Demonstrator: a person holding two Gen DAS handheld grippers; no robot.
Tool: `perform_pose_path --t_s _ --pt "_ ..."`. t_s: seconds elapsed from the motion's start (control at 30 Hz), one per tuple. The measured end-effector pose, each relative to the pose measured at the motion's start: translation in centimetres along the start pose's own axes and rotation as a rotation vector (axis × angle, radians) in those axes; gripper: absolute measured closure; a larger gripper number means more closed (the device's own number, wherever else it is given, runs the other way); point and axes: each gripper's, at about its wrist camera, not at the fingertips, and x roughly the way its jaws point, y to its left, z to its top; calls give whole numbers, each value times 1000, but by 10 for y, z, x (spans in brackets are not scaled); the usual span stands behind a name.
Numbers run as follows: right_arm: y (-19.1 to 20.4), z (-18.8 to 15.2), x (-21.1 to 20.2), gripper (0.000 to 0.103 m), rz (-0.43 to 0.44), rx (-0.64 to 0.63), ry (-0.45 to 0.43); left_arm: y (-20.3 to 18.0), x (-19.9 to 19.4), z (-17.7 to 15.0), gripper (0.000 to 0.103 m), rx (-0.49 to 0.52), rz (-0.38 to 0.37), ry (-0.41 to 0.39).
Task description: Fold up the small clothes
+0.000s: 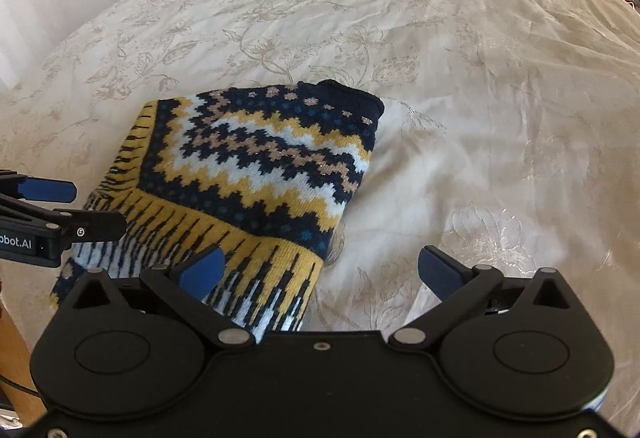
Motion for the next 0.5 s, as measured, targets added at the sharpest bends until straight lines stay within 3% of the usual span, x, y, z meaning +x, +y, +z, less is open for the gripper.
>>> perform_pose_path --t_s 0.03,0.5 --pt "1 -1 -4 1 -5 -1 -7 -2 -5 -1 0 -3 11 -4" --pt "-3 -13 -48 1 16 22 -76 -20 -53 1 2 -62 84 -8"
